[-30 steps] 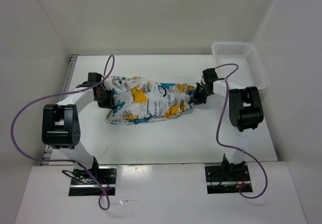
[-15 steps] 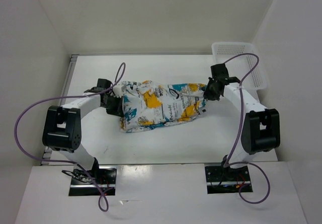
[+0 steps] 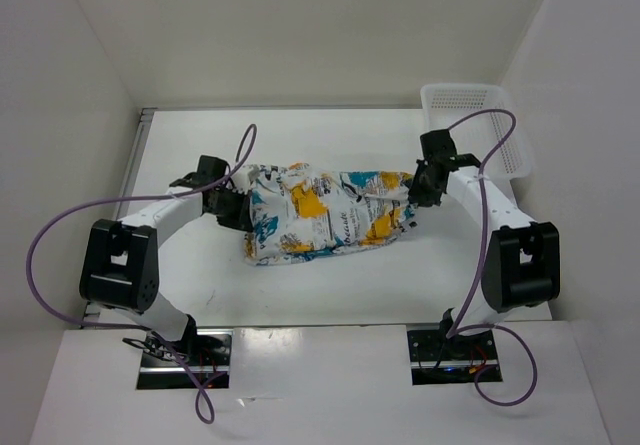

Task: Fold and stack the shorts
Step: Fold the shorts

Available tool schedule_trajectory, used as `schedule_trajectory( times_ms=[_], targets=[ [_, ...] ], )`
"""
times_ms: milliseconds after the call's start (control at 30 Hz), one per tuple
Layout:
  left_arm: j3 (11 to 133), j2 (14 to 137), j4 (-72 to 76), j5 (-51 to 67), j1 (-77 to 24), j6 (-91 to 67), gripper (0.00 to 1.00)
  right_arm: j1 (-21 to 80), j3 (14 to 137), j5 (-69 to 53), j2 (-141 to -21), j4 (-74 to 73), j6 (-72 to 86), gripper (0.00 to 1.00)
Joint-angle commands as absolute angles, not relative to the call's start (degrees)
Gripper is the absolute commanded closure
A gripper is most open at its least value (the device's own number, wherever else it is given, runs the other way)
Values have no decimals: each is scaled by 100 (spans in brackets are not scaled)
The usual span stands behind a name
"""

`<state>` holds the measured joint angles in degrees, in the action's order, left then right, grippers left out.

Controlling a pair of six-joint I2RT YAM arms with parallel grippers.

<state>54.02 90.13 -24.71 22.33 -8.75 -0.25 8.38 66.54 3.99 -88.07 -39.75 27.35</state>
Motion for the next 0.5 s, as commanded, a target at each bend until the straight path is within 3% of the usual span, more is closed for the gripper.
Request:
schedule_trajectory(
  times_ms=[0,67,100,167,233,300,333,367,433,467],
  targets=[
    [5643,8877,-2575,2232,-809,0,100,827,6390,229,-8797,-4052,2786,76],
    [5713,8877,-2628,2232,-642,0,100,765,6303,168,-8868,-4052,2786,70],
    [5713,8825,-2689,2232,-642,0,100,765,6232,167,-8920,-4000,2786,52],
    [5844,8824,-2785,2154,-571,0,100,712,6171,167,-8982,-3999,2786,46],
    [5950,8772,-2908,2153,-571,0,96,712,6170,167,-8982,-3999,2786,28],
    [6021,8719,-2970,2206,-571,0,79,712,6170,167,-8982,-3999,2786,13],
    [6081,8719,-2971,2206,-519,0,55,712,6170,167,-8982,-3999,2786,11],
    [6082,8719,-2971,2354,-519,0,41,712,6170,167,-9035,-3999,2786,11],
    [6196,8587,-2971,2425,-519,0,20,712,6170,246,-8974,-4052,2786,10],
    [6196,8587,-3040,2426,-519,0,17,712,6170,307,-8974,-4052,2786,10]
  ],
)
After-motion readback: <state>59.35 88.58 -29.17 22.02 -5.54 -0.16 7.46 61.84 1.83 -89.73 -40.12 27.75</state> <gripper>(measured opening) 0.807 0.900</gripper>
